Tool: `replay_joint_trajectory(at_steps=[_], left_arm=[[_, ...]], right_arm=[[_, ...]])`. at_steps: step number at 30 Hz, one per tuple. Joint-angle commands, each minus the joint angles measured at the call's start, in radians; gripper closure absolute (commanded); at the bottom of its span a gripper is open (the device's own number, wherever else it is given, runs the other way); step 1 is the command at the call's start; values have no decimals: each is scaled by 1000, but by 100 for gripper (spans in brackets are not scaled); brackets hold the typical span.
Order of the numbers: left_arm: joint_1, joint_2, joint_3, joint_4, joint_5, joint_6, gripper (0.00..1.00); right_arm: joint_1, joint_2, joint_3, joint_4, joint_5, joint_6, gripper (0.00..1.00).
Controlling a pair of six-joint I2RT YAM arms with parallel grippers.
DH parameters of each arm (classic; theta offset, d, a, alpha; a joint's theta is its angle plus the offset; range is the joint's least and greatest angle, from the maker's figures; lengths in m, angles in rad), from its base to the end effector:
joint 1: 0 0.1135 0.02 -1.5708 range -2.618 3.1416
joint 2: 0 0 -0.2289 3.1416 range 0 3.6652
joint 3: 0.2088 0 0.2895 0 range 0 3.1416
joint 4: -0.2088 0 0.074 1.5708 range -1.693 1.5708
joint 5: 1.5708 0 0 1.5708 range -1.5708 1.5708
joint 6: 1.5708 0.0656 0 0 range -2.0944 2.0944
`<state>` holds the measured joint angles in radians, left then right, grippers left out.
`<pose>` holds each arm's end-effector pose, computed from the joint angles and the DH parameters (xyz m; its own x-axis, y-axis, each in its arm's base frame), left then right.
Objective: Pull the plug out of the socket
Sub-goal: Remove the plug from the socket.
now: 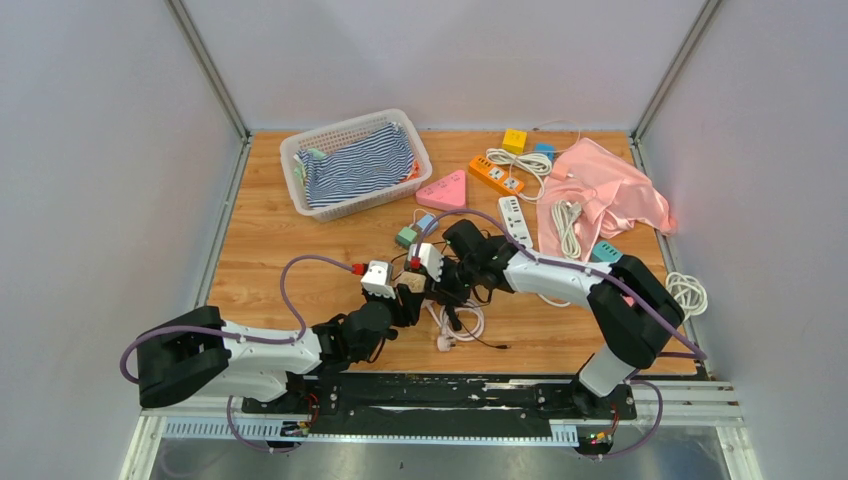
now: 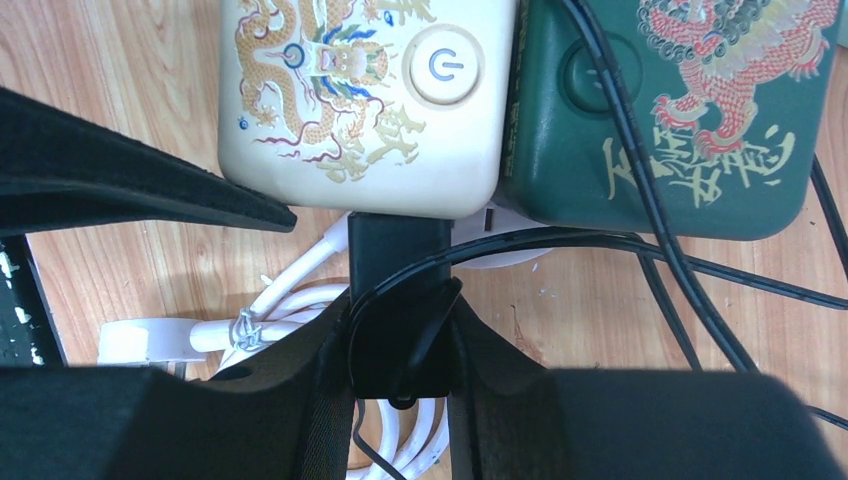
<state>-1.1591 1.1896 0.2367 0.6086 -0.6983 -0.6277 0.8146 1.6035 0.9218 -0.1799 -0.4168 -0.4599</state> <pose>0.1446 -0.2258 0.0880 -0.3793 -0.2553 -0.8893 0.2928 0.8786 -0.3772 0.2363 0.2892 0.1087 -0.0911 -0.6880 -0.7199 -0.9893 0.1454 -0.0138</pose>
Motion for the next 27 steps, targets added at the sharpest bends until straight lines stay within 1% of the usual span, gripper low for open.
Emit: replay_joint_trajectory(at_steps=[1,4,7,9,12,14,17,19,21,24,25,27], left_arm=[[10,13,4,3,-18,-40,100],[13,13,5,2,-15,-40,100],[16,19,9,2,-10,-40,100],[20,22,9,1,-5,-41,100],[29,25,9,1,3,-49,100],[34,26,10,0,8,-52,100],[36,26,9,0,11,-53,100],[35,27,10,-1,12,-53,100],[37,29,10,0,14,-53,100],[40,41,20,-4,14,-55,100],[41,43,22,-12,10,-61,100],[43,41,23,-22,7,-68,100]], right_arm=[[30,17,1,-90,-120,-7,100],[113,-5,-6,-96,-162,-39,100],[136,-11,2,-96,-117,-46,100],[99,1,7,-96,-76,-44,100],[1,30,17,-124,-68,-50,100],[-43,40,16,-141,-72,-58,100],[-49,39,17,-160,-117,-60,100],[-18,26,14,-161,-153,-66,100],[44,14,10,-158,-162,-73,100],[163,15,28,-155,-94,-72,100],[186,24,37,-154,-79,-66,100],[188,38,49,-155,-55,-57,100]])
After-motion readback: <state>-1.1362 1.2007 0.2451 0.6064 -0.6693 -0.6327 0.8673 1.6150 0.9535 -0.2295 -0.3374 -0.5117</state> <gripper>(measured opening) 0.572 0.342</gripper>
